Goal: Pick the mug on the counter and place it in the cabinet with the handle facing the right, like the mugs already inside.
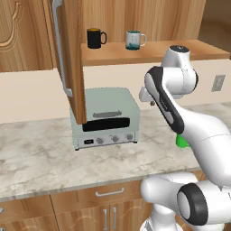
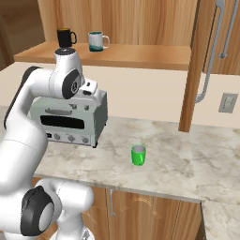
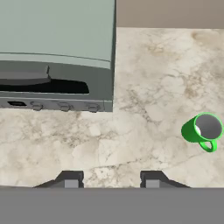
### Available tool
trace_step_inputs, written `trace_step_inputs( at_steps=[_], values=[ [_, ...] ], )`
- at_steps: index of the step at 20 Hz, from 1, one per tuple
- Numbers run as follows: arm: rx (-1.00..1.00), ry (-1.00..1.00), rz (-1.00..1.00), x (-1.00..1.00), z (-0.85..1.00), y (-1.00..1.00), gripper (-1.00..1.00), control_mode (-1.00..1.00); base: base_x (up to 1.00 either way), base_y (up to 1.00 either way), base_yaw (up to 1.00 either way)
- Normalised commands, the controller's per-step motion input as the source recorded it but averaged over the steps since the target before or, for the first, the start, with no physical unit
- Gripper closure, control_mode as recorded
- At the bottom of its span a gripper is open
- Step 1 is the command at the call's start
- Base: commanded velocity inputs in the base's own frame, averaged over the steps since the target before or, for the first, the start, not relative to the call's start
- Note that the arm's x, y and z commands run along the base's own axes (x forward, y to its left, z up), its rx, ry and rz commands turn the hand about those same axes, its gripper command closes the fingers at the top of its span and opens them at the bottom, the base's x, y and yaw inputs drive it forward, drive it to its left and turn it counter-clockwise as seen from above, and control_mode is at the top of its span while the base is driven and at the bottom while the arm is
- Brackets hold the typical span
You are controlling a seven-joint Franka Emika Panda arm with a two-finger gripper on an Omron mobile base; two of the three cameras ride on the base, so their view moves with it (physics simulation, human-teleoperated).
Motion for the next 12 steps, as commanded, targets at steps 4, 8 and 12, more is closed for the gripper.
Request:
trace_step_inputs(
  at_steps=[4, 8, 12],
  values=[
    [0.0, 0.0, 0.0, -0.11, 0.0, -0.01, -1.0, -1.0, 0.0, 0.0, 0.0],
    [0.0, 0.0, 0.0, -0.32, -0.01, -0.07, -1.0, -1.0, 0.0, 0.0, 0.0],
    [0.0, -0.01, 0.01, -0.35, -0.15, -0.12, -1.0, -1.0, 0.0, 0.0, 0.0]
  ],
)
